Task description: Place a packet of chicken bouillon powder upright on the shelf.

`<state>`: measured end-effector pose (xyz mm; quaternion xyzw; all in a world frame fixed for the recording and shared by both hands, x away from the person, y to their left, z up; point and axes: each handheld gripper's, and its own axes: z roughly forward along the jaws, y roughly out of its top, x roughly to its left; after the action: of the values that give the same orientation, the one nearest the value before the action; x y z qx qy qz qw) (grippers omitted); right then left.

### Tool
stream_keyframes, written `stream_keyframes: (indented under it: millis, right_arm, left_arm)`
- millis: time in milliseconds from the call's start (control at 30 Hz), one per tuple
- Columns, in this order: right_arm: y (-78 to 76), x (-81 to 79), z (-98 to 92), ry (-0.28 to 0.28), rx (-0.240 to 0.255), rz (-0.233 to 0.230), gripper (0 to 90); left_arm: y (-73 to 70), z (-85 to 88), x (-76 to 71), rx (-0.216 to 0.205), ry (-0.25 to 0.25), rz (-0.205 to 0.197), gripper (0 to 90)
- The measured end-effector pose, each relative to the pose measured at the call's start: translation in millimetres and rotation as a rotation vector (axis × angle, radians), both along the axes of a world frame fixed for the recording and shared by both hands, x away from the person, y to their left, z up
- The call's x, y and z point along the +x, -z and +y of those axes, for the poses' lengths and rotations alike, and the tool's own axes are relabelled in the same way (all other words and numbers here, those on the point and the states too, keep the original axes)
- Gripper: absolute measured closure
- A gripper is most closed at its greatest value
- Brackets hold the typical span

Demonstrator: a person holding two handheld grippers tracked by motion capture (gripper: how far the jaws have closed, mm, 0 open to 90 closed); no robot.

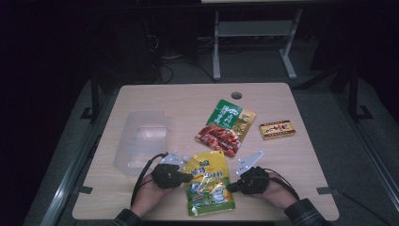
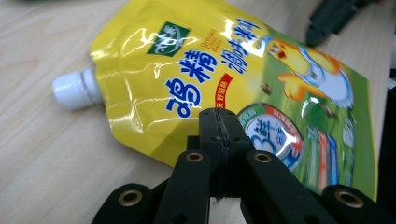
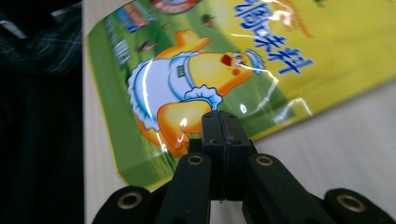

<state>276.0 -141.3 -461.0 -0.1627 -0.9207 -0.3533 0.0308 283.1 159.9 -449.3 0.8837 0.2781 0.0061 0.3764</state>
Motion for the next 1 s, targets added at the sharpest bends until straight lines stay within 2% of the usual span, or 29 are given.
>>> stream_keyframes:
  millis: [167, 233, 367, 433, 500, 633, 900, 967, 1000]
  right_arm:
    - [0.2, -9.3, 13.6, -0.064, 0.004, 0.018, 90.0]
    - [0.5, -12.2, 18.5, -0.086, 0.006, 0.02, 90.0]
    - [1.0, -16.2, 25.6, -0.111, 0.01, 0.024, 90.0]
    - [1.3, -19.9, 32.3, -0.136, 0.015, 0.032, 89.9]
    - [0.9, -23.6, 37.2, -0.149, 0.013, 0.043, 90.0]
    - [2.1, -26.7, 44.1, -0.187, 0.022, 0.025, 90.0]
    - [0.6, -28.1, 44.3, -0.189, 0.028, 0.021, 89.9]
    - [-2.8, -27.6, 39.3, -0.166, 0.042, 0.006, 88.3]
    - [-4.9, -26.6, 34.8, -0.143, 0.052, 0.002, 85.8]
  left_arm:
    - [0.6, -2.8, 2.3, 0.005, 0.009, -0.006, 89.7]
    - [0.7, -4.1, 2.5, -0.005, 0.003, -0.003, 89.7]
    - [1.4, -4.6, 4.2, -0.007, 0.0, 0.0, 89.7]
    - [1.1, -6.0, 7.0, 0.005, 0.009, -0.009, 89.7]
    - [1.8, -9.5, 7.6, -0.003, 0.001, -0.01, 89.8]
    - [2.3, -16.4, 10.6, 0.008, 0.015, -0.018, 89.7]
    - [4.2, -29.9, 14.6, 0.025, 0.031, -0.023, 89.7]
    - [2.8, -28.6, 15.2, 0.031, 0.038, -0.03, 89.6]
    - [0.3, -27.0, 13.3, 0.019, 0.014, -0.037, 89.0]
